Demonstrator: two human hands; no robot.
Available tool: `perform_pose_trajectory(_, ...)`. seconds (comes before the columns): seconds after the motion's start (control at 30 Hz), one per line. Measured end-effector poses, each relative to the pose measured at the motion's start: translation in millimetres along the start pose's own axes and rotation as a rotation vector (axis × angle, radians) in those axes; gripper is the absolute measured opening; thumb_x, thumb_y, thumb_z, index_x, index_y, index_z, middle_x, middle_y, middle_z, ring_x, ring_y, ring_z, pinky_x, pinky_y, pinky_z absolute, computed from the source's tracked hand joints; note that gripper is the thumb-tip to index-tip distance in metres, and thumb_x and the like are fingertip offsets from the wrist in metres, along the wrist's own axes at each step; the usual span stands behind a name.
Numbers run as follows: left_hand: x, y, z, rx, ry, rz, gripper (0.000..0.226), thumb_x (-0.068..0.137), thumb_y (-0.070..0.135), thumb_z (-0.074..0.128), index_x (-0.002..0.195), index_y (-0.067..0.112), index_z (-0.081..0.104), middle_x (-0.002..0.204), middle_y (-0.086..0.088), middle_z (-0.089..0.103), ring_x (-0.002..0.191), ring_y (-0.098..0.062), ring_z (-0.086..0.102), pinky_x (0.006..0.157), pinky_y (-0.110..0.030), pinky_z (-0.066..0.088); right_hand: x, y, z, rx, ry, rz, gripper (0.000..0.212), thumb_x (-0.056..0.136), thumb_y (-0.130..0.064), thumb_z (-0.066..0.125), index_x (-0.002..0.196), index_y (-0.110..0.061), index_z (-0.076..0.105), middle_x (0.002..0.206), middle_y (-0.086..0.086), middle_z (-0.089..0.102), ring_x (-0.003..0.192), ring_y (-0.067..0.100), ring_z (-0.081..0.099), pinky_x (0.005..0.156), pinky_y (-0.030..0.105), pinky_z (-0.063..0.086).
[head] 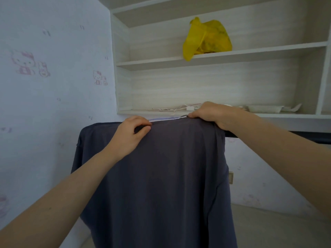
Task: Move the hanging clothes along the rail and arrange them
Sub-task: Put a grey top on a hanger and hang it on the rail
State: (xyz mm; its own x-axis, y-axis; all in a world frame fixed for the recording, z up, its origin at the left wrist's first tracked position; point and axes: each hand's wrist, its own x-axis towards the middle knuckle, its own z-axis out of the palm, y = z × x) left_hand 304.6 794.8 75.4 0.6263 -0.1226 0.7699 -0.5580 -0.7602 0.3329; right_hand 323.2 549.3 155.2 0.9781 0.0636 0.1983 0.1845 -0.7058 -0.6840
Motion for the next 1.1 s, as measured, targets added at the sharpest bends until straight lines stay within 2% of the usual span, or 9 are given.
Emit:
perform_pose_trajectory(0.13, 0, 3, 2, -0.024, 0.05, 0.013, 0.015, 0.087, 0.017, 0.065, 0.102, 0.018, 0.065, 0.105, 0.009, 0.062, 0.102, -0.005, 0.055, 0.095, -0.022, 0.041, -4, 2, 1, 0.124, 0.099, -0.164, 0.026, 0.094, -0.027, 0.054, 0.098, -0.005, 0.068, 0.084, 0.006, 0.063, 0.074, 0.019, 0.058, 0.056, 0.024, 0.042)
perform_pose_trajectory(0.2, -2, 7, 2, -0.051, 0.061, -0.014, 0.019, 0.085, 0.017, 0.067, 0.103, 0.02, 0.061, 0.107, 0.008, 0.062, 0.104, -0.007, 0.056, 0.092, -0.015, 0.04, -11, 1, 1, 0.192, 0.148, -0.27, 0.025, 0.096, -0.023, 0.051, 0.092, -0.009, 0.071, 0.084, 0.003, 0.064, 0.078, 0.016, 0.058, 0.061, 0.021, 0.044)
perform_pose_trajectory(0.3, -6, 8, 0, -0.047, 0.062, -0.038, 0.025, 0.084, 0.016, 0.068, 0.106, 0.021, 0.057, 0.109, 0.008, 0.061, 0.104, -0.006, 0.056, 0.089, -0.01, 0.037, -26, -1, 5, 0.25, 0.218, -0.384, 0.025, 0.097, -0.022, 0.049, 0.096, -0.01, 0.071, 0.088, -0.002, 0.066, 0.08, 0.009, 0.058, 0.068, 0.019, 0.045)
perform_pose_trajectory(0.43, -12, 12, -7, -0.162, 0.1, -0.121, 0.024, 0.088, 0.019, 0.063, 0.112, 0.021, 0.059, 0.108, 0.008, 0.064, 0.104, -0.006, 0.059, 0.095, -0.023, 0.044, -49, -2, 15, 0.251, 0.283, -0.451, 0.025, 0.097, -0.021, 0.048, 0.098, -0.009, 0.07, 0.093, 0.001, 0.067, 0.084, 0.011, 0.058, 0.072, 0.019, 0.045)
perform_pose_trajectory(0.6, -23, 32, -24, -0.389, 0.104, -0.27, 0.033, 0.098, 0.034, 0.047, 0.131, 0.03, 0.049, 0.115, 0.005, 0.063, 0.103, -0.01, 0.062, 0.093, -0.025, 0.045, -78, -3, 33, 0.276, 0.261, -0.458, 0.022, 0.097, -0.02, 0.049, 0.093, -0.011, 0.069, 0.093, 0.003, 0.068, 0.086, 0.015, 0.06, 0.074, 0.022, 0.047)
perform_pose_trajectory(0.77, -47, 45, -32, -0.491, 0.106, -0.317, 0.032, 0.1, 0.035, 0.041, 0.128, 0.026, 0.054, 0.114, 0.013, 0.067, 0.1, -0.007, 0.065, 0.099, -0.034, 0.047, -109, 10, 48, 0.276, 0.263, -0.443, 0.021, 0.097, -0.023, 0.05, 0.095, -0.012, 0.068, 0.094, 0.004, 0.069, 0.092, 0.02, 0.063, 0.082, 0.032, 0.05)
perform_pose_trajectory(0.87, -61, 49, -30, -0.401, 0.129, -0.263, 0.032, 0.097, 0.026, 0.05, 0.129, 0.026, 0.054, 0.114, 0.012, 0.066, 0.104, -0.008, 0.062, 0.094, -0.026, 0.046, -126, 20, 52, 0.322, 0.256, -0.424, 0.02, 0.097, -0.024, 0.05, 0.096, -0.014, 0.067, 0.094, 0.001, 0.068, 0.092, 0.016, 0.062, 0.081, 0.029, 0.05)
perform_pose_trajectory(0.97, -75, 54, -28, -0.251, 0.19, -0.201, 0.03, 0.092, 0.017, 0.056, 0.122, 0.022, 0.058, 0.109, 0.01, 0.066, 0.098, -0.008, 0.06, 0.085, -0.02, 0.044, -146, 31, 51, 0.324, 0.286, -0.406, 0.017, 0.097, -0.023, 0.051, 0.095, -0.018, 0.067, 0.093, -0.002, 0.067, 0.09, 0.011, 0.061, 0.076, 0.022, 0.049)
perform_pose_trajectory(1.1, -88, 56, -31, -0.069, 0.34, -0.12, 0.005, 0.088, 0.018, 0.063, 0.093, 0.021, 0.063, 0.091, 0.01, 0.065, 0.089, -0.013, 0.06, 0.082, -0.027, 0.045, -169, 47, 49, 0.321, 0.288, -0.408, 0.016, 0.096, -0.022, 0.052, 0.094, -0.018, 0.067, 0.088, -0.004, 0.068, 0.083, 0.007, 0.061, 0.074, 0.019, 0.049)
